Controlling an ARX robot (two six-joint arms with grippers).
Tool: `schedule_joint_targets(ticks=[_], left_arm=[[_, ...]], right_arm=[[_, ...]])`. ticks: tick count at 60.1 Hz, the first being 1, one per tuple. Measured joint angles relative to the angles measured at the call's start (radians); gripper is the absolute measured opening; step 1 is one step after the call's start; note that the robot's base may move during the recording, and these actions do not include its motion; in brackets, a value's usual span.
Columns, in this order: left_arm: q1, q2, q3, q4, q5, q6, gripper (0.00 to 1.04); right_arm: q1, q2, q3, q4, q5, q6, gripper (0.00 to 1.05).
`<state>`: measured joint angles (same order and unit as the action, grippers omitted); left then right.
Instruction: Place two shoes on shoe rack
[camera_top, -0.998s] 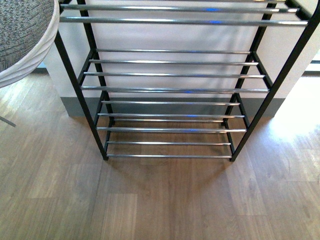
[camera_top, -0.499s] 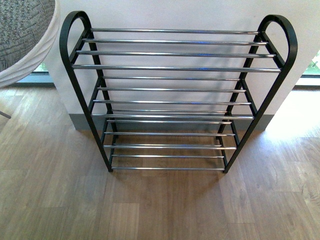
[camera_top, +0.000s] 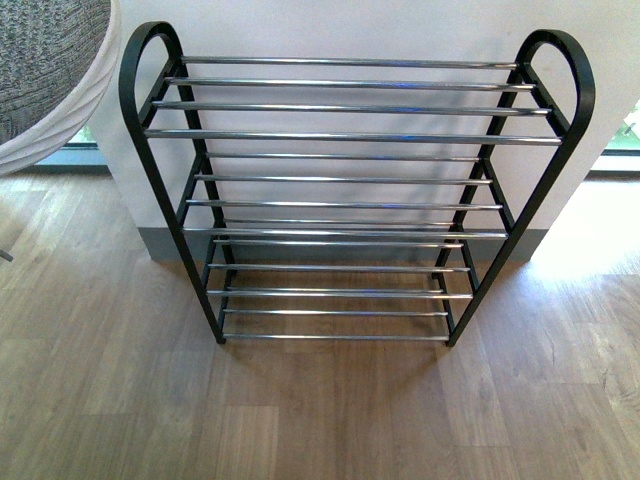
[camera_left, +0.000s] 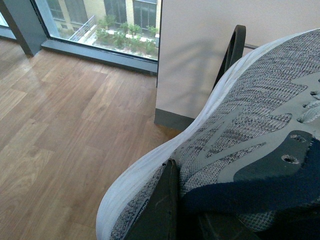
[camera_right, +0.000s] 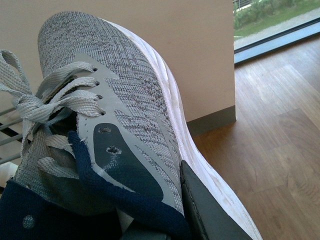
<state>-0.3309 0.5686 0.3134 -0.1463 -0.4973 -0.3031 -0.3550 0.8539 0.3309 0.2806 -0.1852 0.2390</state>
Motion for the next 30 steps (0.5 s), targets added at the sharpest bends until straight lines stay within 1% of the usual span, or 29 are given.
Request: schedule_joint_targets(ticks=[3, 9, 13, 18, 20, 24, 30], left_arm=[[0.000, 0.000, 0.000, 0.000, 0.000, 0.000, 0.02], [0.000, 0.000, 0.000, 0.000, 0.000, 0.000, 0.02], [0.000, 0.000, 0.000, 0.000, 0.000, 0.000, 0.02], [0.000, 0.000, 0.000, 0.000, 0.000, 0.000, 0.02], [0.000, 0.000, 0.000, 0.000, 0.000, 0.000, 0.02], [0.000, 0.000, 0.000, 0.000, 0.000, 0.000, 0.02], [0.000, 0.000, 0.000, 0.000, 0.001, 0.000, 0.02]], right_arm=[[0.003, 0.011, -0.011, 0.084, -0.024, -0.061, 0.01], [0.045, 0.033, 0.036, 0.087, -0.004, -0.100, 0.01], [0.094, 0.065, 0.084, 0.069, 0.041, -0.097, 0.01], [0.188, 0.139, 0.171, 0.045, 0.129, -0.071, 0.01], [0.209, 0.159, 0.191, 0.039, 0.147, -0.066, 0.01], [0.298, 0.257, 0.301, -0.003, 0.214, -0.026, 0.01], [0.369, 0.364, 0.422, -0.053, 0.266, 0.020, 0.01]])
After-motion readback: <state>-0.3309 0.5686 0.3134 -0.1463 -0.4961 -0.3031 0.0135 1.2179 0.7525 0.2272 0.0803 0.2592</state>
